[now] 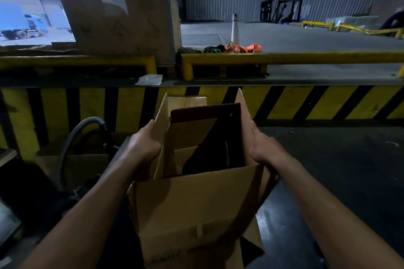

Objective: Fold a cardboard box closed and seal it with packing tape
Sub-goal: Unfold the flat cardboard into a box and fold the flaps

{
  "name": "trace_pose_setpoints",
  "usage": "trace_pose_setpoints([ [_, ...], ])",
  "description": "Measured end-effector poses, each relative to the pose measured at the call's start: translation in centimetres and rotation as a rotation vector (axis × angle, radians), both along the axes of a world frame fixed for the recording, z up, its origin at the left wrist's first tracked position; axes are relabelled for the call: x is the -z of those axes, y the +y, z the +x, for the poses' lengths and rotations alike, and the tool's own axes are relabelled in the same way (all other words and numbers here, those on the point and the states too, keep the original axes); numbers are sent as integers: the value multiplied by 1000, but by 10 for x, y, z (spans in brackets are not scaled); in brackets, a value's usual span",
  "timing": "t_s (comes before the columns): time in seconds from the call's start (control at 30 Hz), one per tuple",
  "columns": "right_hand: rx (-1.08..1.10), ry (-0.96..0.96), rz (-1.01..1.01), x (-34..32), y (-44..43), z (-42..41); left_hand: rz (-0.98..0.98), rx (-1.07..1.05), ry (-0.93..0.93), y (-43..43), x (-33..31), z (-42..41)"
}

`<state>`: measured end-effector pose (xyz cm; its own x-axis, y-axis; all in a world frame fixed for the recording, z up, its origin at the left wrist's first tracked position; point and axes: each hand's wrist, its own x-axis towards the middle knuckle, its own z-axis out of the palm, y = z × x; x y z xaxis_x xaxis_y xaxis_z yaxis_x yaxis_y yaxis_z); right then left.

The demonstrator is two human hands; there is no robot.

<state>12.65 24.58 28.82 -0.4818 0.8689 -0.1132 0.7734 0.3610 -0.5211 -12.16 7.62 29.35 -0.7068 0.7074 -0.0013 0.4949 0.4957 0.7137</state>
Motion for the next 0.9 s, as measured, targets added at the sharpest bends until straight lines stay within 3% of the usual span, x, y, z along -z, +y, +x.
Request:
trace_pose_setpoints([
  [0.33, -26, -97, 4, -18, 1, 32, 124, -80, -87, 19, -6, 16],
  [0.57, 34, -56, 41, -14, -3, 27, 37, 23, -66, 16, -10, 17],
  [0.73, 27, -43, 28, -11, 1, 28, 0, 98, -202, -3, -14, 9],
  [0.9, -4, 63, 19, -19, 4, 32, -38, 67, -218, -15, -10, 1],
])
